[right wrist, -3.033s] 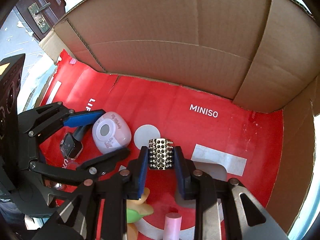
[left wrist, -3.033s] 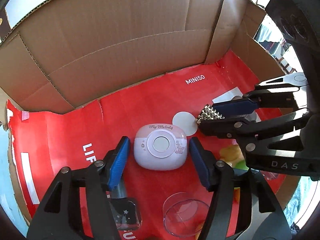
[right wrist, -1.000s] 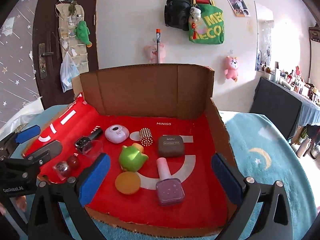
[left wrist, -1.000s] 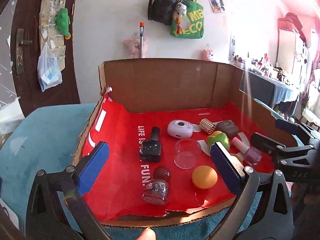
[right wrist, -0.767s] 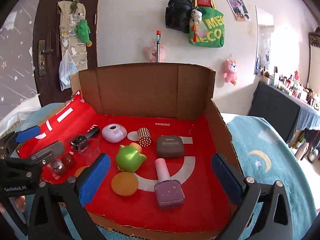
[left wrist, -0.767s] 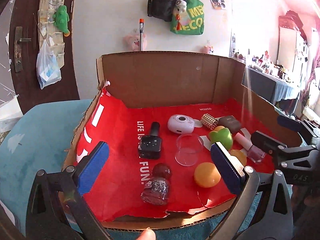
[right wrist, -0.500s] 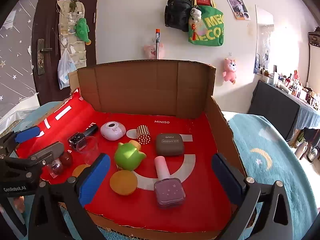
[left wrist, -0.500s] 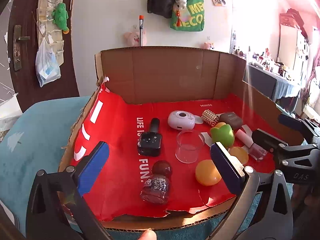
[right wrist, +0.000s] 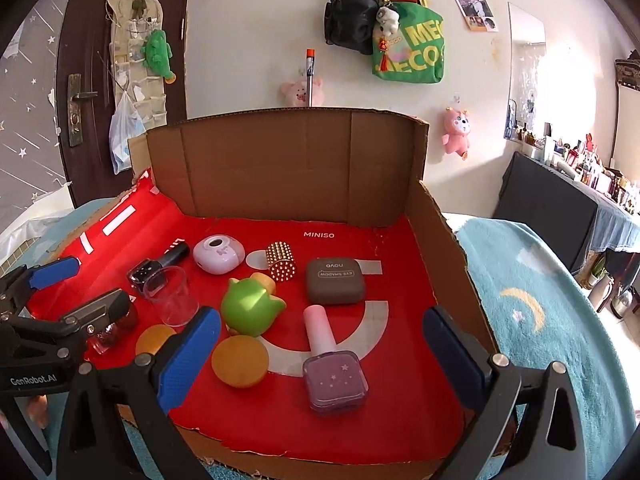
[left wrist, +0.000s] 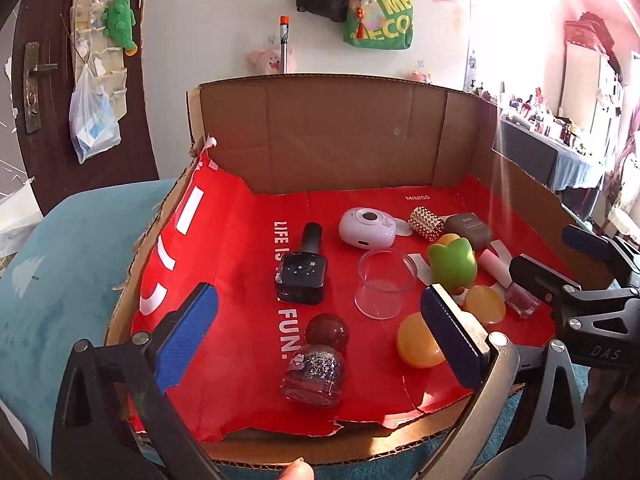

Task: Organize rigid objects

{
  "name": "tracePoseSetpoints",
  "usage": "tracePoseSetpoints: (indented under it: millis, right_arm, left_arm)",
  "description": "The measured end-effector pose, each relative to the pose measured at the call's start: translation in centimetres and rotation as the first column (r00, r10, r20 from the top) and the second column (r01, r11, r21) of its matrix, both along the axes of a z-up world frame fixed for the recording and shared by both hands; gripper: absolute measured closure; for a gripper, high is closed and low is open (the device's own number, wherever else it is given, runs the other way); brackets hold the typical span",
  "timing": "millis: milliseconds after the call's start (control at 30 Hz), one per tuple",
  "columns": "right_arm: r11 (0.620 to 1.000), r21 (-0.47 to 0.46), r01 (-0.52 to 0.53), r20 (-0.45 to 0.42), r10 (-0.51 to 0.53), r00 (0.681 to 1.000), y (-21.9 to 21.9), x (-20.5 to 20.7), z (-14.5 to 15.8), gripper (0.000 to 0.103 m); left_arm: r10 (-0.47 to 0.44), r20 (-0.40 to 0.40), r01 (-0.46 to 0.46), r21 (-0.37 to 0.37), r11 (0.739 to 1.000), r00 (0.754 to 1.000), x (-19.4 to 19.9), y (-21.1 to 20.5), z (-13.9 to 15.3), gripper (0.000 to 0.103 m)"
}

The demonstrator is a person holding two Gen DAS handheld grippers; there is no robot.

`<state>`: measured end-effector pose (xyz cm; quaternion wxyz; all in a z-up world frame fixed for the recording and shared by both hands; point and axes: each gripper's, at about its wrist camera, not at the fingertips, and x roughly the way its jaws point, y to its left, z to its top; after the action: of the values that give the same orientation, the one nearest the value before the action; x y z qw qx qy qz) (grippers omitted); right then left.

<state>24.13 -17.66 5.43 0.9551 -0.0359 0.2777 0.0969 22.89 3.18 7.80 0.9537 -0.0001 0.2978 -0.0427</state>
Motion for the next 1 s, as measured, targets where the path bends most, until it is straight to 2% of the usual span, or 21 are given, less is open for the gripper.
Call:
tracePoseSetpoints:
  millis: [1000]
  right_arm:
    - [1.000, 0.003, 0.009, -0.008, -0.009, 1.000, -0.24, 0.17, -0.13, 0.000]
  left_arm:
    - [0.001, 0.006, -0.001, -0.008, 1.000, 1.000, -0.02, 0.12, 0.08, 0.000]
